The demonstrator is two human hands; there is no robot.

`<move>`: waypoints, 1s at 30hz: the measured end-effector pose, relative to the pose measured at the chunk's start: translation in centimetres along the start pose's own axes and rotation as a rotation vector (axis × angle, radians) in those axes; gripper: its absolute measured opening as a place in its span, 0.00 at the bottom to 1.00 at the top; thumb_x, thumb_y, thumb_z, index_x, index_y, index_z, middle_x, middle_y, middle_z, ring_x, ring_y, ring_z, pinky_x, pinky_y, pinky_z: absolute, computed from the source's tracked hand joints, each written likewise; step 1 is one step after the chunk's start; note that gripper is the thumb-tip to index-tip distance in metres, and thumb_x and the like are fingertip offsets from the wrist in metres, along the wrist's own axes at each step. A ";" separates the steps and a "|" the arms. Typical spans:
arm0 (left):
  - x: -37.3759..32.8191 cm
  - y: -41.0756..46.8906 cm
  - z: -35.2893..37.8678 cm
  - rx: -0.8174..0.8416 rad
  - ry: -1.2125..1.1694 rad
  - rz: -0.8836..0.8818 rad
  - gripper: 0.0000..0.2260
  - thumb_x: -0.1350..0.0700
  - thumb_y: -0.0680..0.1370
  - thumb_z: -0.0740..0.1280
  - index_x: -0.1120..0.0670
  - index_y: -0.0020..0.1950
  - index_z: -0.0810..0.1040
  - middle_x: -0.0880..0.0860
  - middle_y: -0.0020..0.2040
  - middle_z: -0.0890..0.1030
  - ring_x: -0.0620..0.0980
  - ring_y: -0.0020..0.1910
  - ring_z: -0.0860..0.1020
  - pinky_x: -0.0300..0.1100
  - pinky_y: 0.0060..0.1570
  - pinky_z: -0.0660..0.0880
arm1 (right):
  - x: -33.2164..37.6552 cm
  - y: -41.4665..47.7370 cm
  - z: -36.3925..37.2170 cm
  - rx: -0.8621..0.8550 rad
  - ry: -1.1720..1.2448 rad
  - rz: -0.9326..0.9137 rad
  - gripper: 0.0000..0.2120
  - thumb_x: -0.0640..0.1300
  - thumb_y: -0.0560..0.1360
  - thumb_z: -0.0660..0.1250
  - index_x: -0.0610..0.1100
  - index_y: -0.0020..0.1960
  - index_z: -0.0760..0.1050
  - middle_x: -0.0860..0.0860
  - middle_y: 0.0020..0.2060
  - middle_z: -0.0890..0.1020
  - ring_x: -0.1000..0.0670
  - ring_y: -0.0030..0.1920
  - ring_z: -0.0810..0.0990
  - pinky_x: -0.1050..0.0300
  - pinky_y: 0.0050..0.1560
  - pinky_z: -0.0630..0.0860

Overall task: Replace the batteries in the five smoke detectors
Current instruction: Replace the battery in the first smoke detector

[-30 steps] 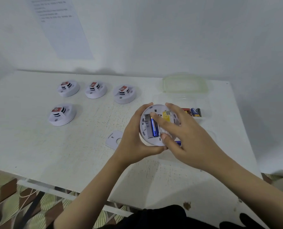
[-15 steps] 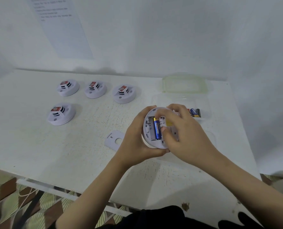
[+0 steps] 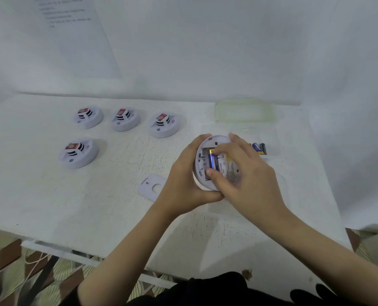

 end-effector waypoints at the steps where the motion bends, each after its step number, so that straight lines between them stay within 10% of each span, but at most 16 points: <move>1: -0.1 0.1 0.0 -0.008 0.003 0.007 0.39 0.60 0.63 0.81 0.59 0.70 0.67 0.51 0.63 0.76 0.51 0.62 0.76 0.50 0.59 0.76 | 0.1 -0.1 -0.2 -0.027 0.011 -0.005 0.15 0.52 0.71 0.70 0.56 0.57 0.75 0.52 0.69 0.71 0.58 0.66 0.69 0.63 0.51 0.70; 7: -1.2 0.4 -0.2 -0.048 0.045 0.052 0.38 0.57 0.63 0.81 0.57 0.69 0.68 0.47 0.64 0.76 0.41 0.63 0.74 0.33 0.61 0.71 | 0.0 -0.6 -0.4 -0.126 0.028 -0.029 0.20 0.49 0.71 0.69 0.49 0.62 0.77 0.44 0.68 0.71 0.39 0.69 0.68 0.50 0.62 0.71; 24: -1.5 0.2 1.2 -0.015 0.118 0.108 0.42 0.58 0.60 0.83 0.62 0.69 0.68 0.51 0.64 0.76 0.43 0.61 0.75 0.28 0.59 0.70 | 0.2 0.6 -1.3 -0.185 -0.081 -0.003 0.07 0.47 0.69 0.68 0.50 0.47 0.79 0.51 0.57 0.80 0.52 0.46 0.81 0.59 0.41 0.77; 30: -2.2 0.3 1.4 -0.013 0.054 0.127 0.37 0.59 0.62 0.81 0.62 0.68 0.70 0.53 0.61 0.77 0.50 0.59 0.78 0.46 0.55 0.77 | -0.5 1.0 -1.3 -0.130 0.045 0.032 0.06 0.45 0.68 0.69 0.54 0.42 0.75 0.56 0.49 0.80 0.59 0.39 0.74 0.64 0.40 0.72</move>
Point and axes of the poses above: each hand's wrist, its own y-axis towards the middle knuckle, its own z-axis out of the palm, x = y × z, the point moved 10 cm from there along y, towards the middle knuckle
